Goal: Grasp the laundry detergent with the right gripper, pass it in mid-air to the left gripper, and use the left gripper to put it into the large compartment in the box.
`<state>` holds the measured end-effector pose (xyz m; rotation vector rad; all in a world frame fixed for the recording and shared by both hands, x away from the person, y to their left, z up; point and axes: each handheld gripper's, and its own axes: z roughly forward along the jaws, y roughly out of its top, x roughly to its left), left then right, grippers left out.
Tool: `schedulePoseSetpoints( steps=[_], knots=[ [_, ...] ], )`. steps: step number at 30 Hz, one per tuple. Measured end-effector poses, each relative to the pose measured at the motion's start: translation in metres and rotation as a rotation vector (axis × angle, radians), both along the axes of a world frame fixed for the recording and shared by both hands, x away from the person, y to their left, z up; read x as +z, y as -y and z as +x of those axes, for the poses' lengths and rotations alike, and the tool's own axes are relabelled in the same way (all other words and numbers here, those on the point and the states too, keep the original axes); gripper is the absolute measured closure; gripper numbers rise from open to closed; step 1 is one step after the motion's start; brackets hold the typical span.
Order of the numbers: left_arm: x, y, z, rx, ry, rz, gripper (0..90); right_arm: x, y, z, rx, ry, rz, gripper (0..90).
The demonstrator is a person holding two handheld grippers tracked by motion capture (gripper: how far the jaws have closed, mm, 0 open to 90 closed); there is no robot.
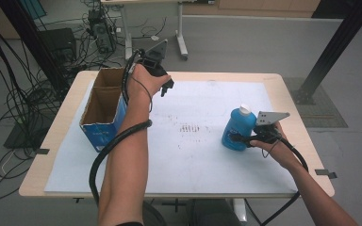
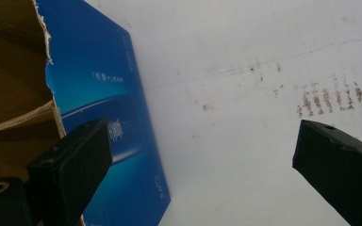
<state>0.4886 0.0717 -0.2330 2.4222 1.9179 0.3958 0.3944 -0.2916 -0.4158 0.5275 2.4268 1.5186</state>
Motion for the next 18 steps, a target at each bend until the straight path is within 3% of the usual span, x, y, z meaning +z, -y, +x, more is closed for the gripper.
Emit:
schedulePoseSetpoints(
  steps=[9, 12, 18],
  knots=[
    [0.004, 0.0, 0.0, -0.013, 0.0, -0.002, 5.7, 0.002, -0.002, -0.001, -0.008, -0.003, -0.014, 44.1],
    [0.007, -0.001, -0.001, -0.013, 0.008, -0.025, 5.7, 0.004, -0.003, -0.002, -0.006, -0.014, -0.016, 44.2],
    [0.012, 0.0, -0.005, -0.046, 0.008, -0.027, 5.8, 0.011, -0.003, -0.003, -0.013, -0.026, -0.022, 44.2]
  ],
)
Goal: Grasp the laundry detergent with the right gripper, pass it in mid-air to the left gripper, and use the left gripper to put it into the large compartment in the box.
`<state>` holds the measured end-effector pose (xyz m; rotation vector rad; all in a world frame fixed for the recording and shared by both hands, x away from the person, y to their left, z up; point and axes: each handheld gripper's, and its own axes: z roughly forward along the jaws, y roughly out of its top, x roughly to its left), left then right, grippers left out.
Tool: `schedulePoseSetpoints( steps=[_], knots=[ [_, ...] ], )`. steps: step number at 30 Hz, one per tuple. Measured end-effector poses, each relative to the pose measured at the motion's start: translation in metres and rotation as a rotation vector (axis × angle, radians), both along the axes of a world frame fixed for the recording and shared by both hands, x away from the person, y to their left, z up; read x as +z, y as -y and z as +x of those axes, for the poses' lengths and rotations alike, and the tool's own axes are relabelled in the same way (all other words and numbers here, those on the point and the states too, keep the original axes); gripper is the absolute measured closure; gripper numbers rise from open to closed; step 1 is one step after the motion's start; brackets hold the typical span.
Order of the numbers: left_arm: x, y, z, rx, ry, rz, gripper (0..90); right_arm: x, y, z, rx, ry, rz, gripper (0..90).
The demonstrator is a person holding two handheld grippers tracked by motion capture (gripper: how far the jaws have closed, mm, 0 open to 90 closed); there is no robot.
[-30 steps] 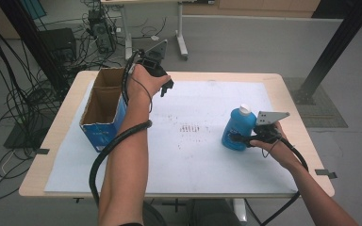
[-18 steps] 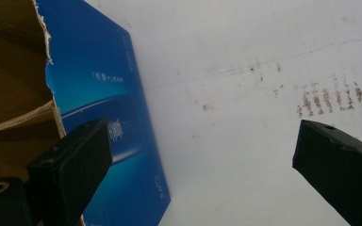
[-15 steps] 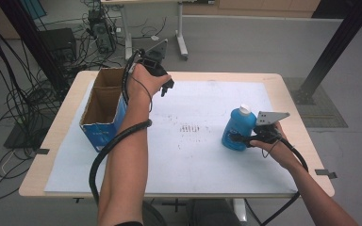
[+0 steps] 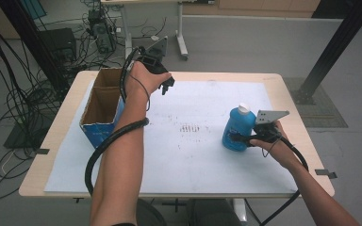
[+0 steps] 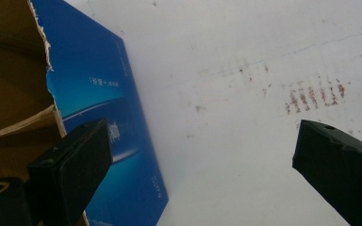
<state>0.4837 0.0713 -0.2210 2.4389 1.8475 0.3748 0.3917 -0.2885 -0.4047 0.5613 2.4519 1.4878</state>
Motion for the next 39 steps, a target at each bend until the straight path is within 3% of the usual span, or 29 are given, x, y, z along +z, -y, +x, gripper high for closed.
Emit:
schedulePoseSetpoints(
  steps=[9, 15, 24, 29, 33, 39],
  knots=[
    [0.014, -0.002, -0.007, -0.083, -0.004, -0.028, 6.1, 0.022, -0.002, 0.005, -0.025, -0.029, -0.002, 44.2],
    [0.03, -0.001, -0.009, -0.192, -0.027, -0.032, 6.0, 0.041, -0.01, 0.015, -0.036, -0.051, 0.003, 44.1],
    [0.06, 0.0, -0.008, -0.318, -0.022, -0.022, 5.7, 0.071, -0.027, 0.039, -0.035, -0.086, 0.012, 44.0],
    [0.071, -0.002, -0.006, -0.382, -0.025, -0.01, 5.5, 0.087, -0.038, 0.053, -0.02, -0.094, -0.002, 44.0],
    [0.078, -0.003, -0.004, -0.434, -0.024, -0.025, 5.3, 0.102, -0.052, 0.064, 0.002, -0.095, -0.003, 44.0],
    [0.083, -0.001, -0.006, -0.524, -0.028, -0.017, 5.3, 0.11, -0.079, 0.076, 0.052, -0.091, -0.014, 43.9]
  ],
)
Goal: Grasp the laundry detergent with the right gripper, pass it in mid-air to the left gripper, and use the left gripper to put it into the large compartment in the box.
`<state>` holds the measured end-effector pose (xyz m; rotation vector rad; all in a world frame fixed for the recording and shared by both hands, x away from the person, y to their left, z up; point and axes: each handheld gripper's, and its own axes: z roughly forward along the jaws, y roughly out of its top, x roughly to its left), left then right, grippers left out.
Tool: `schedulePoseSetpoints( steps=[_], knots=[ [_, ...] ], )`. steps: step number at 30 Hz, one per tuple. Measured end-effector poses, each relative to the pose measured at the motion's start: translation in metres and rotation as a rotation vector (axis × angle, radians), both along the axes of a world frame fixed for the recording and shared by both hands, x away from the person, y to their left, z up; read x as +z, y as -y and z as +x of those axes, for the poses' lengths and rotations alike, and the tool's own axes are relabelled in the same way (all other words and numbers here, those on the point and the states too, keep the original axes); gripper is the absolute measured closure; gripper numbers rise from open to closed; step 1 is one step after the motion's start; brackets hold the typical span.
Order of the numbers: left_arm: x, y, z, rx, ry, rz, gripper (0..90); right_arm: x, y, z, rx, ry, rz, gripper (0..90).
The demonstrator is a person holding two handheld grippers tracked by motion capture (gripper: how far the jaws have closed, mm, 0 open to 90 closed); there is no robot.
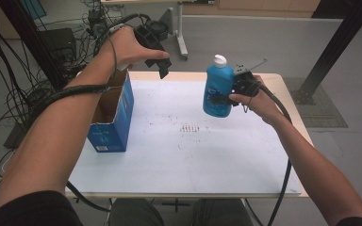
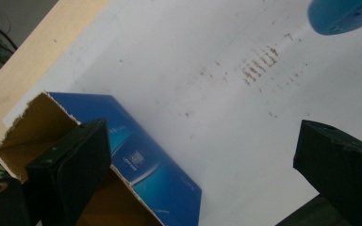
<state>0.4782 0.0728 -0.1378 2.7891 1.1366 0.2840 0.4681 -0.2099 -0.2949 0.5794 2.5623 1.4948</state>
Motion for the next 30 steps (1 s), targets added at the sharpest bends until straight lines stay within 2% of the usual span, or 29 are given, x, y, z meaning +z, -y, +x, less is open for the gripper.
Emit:
schedulePoseSetpoints(
  steps=[4, 13, 18, 25, 30],
  knots=[
    [0.004, 0.003, -0.002, -0.063, -0.012, -0.006, 5.3, 0.0, -0.018, 0.005, 0.035, 0.0, 0.003, 43.9],
    [0.015, 0.011, -0.011, -0.187, -0.017, 0.014, 5.3, -0.004, -0.053, 0.013, 0.132, 0.004, -0.033, 43.9],
    [0.02, 0.012, -0.016, -0.221, -0.019, 0.025, 5.3, -0.003, -0.071, 0.013, 0.185, 0.004, -0.015, 43.9],
    [0.023, 0.013, -0.023, -0.278, -0.024, 0.018, 5.5, -0.007, -0.096, 0.01, 0.253, 0.002, -0.022, 43.9],
    [0.022, 0.013, -0.028, -0.293, -0.039, 0.025, 5.5, -0.009, -0.11, 0.006, 0.296, 0.011, -0.013, 43.8]
  ],
)
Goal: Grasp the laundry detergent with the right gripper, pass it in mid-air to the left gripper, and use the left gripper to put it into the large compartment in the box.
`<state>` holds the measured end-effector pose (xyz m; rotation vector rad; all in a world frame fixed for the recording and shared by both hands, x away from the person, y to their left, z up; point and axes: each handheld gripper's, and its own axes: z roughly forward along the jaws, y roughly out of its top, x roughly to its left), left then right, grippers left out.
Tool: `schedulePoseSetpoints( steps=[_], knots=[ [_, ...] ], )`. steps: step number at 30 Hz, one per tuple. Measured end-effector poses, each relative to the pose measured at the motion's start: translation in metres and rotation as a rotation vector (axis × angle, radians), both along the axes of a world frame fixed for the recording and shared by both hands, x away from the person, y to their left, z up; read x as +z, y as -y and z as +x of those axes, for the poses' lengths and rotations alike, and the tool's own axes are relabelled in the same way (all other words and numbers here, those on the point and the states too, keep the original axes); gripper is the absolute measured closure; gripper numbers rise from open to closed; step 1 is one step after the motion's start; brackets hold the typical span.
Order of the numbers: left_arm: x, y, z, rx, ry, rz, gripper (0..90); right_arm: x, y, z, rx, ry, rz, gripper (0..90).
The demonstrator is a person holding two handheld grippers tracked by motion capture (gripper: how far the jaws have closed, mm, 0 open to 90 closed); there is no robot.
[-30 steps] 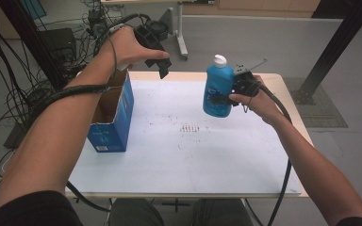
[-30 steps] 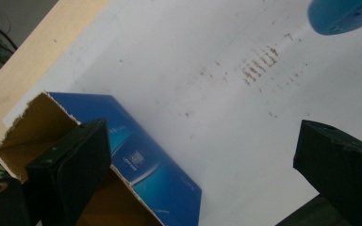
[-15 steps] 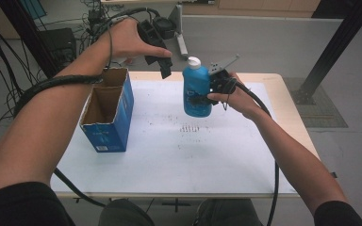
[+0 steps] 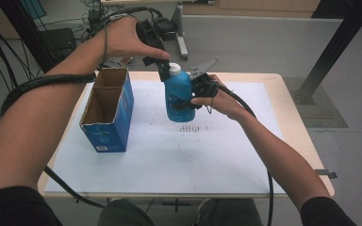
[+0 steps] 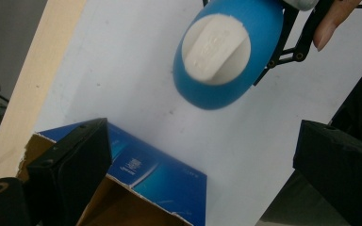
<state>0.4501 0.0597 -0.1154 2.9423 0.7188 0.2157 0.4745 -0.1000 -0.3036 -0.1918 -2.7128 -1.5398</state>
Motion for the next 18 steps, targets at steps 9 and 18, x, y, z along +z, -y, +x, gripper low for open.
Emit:
schedulePoseSetpoints(
  steps=[9, 18],
  knots=[
    [-0.003, 0.001, -0.007, -0.04, -0.029, 0.004, 5.3, -0.002, -0.019, -0.007, 0.058, 0.008, 0.004, 43.8],
    [-0.007, 0.003, -0.006, -0.071, -0.052, 0.019, 5.1, -0.001, -0.028, -0.012, 0.097, 0.015, 0.032, 43.8]
  ],
)
